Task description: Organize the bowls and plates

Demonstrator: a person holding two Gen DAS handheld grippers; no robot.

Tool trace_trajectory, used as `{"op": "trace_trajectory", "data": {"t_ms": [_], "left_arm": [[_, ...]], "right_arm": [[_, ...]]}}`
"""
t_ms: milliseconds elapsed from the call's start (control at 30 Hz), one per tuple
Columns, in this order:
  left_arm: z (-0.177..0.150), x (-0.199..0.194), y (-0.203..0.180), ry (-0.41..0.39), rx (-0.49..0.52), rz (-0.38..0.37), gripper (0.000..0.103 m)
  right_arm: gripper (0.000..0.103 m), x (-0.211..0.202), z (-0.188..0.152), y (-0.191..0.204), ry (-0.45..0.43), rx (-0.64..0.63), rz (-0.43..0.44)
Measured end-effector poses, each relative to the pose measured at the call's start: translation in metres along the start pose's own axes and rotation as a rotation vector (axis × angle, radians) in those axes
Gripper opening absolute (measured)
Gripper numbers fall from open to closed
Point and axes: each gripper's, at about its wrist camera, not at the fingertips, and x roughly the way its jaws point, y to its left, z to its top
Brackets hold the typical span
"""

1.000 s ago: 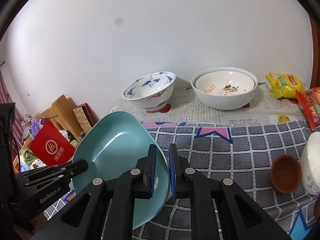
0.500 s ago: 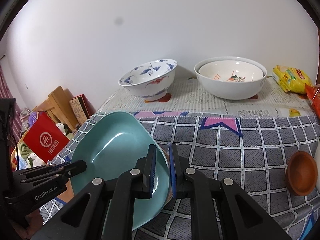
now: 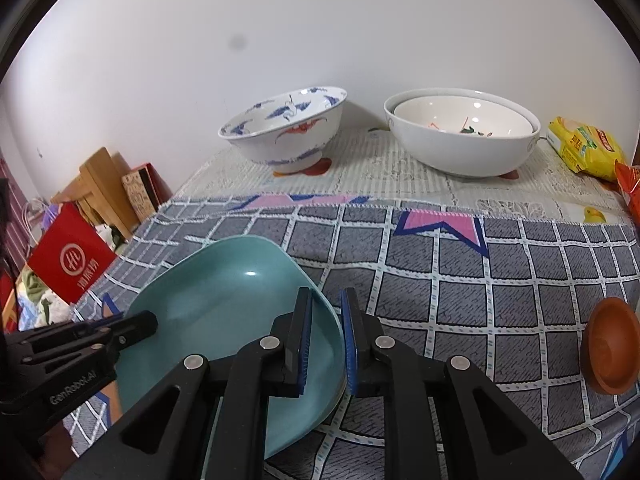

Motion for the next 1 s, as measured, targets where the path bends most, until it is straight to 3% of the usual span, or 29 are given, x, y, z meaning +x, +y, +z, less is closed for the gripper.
{"op": "trace_trajectory", "data": {"t_ms": [200,367,633,800,1000], "left_arm": [[-0.003,-0.002,-0.002,0.03,0.017,0.024,0.017],[-0.006,-0.013,-0.004,0.027,0.024,0.042,0.017],[-0.002,-0.039,-0.029,-0.01,0.041,0.015,0.023],[0.001,-0.054,-0.073,-0.028,0.085,-0.049,0.023],[0.002,-0.071,-0.141,-0.047,0.169,-0.114,0.031]], "right_arm": [[0.02,0.0,-0.003,0.001,-0.002,-0.018,-0.007],[0.034,-0.013,-0.002,-0.002,-0.024,-0.009,0.001],[0.036,-0.062,0.013,-0.009,-0.043,0.022,-0.003],[0.036,-0.122,0.019,-0.024,-0.124,-0.027,-0.148],[0.04,-0.184,0.025,-0.083,-0.152,0.079,-0.32]]}}
